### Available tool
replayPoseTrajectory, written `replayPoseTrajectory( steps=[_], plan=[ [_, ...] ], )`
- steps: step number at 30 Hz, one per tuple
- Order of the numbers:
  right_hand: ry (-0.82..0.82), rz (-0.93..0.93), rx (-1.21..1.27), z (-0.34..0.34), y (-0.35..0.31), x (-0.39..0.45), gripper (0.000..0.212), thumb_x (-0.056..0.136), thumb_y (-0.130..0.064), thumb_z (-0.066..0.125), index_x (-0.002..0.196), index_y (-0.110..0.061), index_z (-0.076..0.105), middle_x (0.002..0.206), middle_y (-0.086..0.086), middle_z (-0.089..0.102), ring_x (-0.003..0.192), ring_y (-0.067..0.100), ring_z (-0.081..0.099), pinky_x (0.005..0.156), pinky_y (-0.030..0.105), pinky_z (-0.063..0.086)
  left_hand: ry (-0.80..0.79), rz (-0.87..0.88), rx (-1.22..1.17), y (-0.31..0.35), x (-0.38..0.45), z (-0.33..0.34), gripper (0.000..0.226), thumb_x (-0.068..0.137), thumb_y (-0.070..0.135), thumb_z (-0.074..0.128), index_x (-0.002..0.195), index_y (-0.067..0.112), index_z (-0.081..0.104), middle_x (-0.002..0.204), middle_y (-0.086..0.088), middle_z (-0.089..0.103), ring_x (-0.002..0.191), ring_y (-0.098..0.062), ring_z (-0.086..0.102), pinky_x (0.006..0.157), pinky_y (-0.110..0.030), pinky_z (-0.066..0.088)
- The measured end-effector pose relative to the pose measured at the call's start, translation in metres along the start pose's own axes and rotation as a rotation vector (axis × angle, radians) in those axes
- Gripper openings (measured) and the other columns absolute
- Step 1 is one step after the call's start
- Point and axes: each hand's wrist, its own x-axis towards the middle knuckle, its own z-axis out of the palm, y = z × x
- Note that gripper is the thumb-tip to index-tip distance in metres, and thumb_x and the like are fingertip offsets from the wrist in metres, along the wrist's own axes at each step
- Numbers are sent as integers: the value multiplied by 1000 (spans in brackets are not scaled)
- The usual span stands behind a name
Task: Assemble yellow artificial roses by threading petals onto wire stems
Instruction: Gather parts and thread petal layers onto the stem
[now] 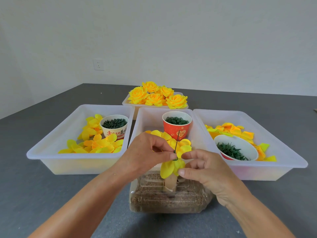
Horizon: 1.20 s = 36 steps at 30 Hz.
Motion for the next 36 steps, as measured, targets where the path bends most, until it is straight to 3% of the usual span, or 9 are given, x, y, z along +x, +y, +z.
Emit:
replayPoseTrajectory(
  steps=[2, 7, 13, 17, 21, 26, 30, 33, 36],
  plan=[
    [53, -69, -25, 0, -2, 1, 29, 67, 1, 77, 88, -17, 68, 72, 2, 67, 67, 9, 61, 71, 28, 53, -11, 4, -26, -1, 1, 1, 9, 72, 8, 77, 68, 15, 73, 71, -7, 71, 67, -13, 60, 72, -29, 51],
    [165, -262, -69, 8, -7, 6, 20, 75, -14, 74, 62, -29, 73, 70, -7, 71, 66, -1, 62, 66, 17, 51, -23, -7, -63, -4, 1, 1, 15, 73, 4, 75, 65, 16, 71, 61, 6, 66, 63, -5, 56, 64, -15, 47],
    [148, -330, -81, 9, -8, 13, 24, 70, -10, 79, 58, -31, 72, 66, -5, 70, 62, 0, 60, 60, 16, 46, -34, -1, -27, -1, 1, -4, 14, 75, 2, 74, 69, 14, 73, 65, 7, 66, 66, -4, 58, 66, -15, 47],
    [186, -410, -171, 9, -6, 13, 25, 71, -9, 78, 59, -29, 71, 71, -2, 67, 71, 10, 62, 67, 28, 47, -26, 38, 107, -1, 3, -4, 18, 75, 4, 74, 65, 19, 72, 61, 12, 63, 62, 0, 56, 64, -14, 45],
    [195, -501, -287, 8, -4, 13, 15, 73, -8, 76, 64, -20, 71, 72, -5, 64, 76, 11, 60, 71, 26, 47, -22, 63, 170, -1, 3, -4, 21, 75, 6, 75, 64, 23, 70, 61, 12, 61, 60, 2, 54, 60, -11, 44],
    [157, -518, -328, 7, -2, 15, 13, 75, -8, 75, 66, -16, 70, 73, -6, 63, 80, 14, 59, 76, 32, 46, -49, 134, 298, -1, 5, -4, 6, 76, 9, 75, 72, 13, 73, 65, 11, 61, 65, -2, 55, 66, -17, 44],
    [120, -458, -271, 5, -3, 16, 17, 76, -11, 75, 65, -23, 70, 72, -6, 65, 78, 14, 60, 76, 34, 48, -66, 111, 289, 2, 4, -6, 8, 76, 10, 75, 72, 17, 73, 67, 9, 64, 66, -5, 57, 68, -21, 46],
    [64, -390, -182, 2, -4, 16, 19, 78, -9, 72, 67, -23, 71, 69, -7, 66, 68, 5, 58, 68, 24, 45, -103, 60, 192, 3, 4, -10, 14, 78, 5, 71, 75, 19, 74, 77, 1, 70, 76, -10, 63, 74, -22, 49],
    [97, -379, -131, -1, -4, 15, 20, 79, -6, 70, 67, -22, 72, 69, -4, 70, 64, 3, 58, 63, 15, 45, -84, 34, 79, 2, 1, -11, 23, 81, -1, 67, 76, 20, 74, 78, 6, 71, 77, -3, 64, 74, -14, 50]
  ],
)
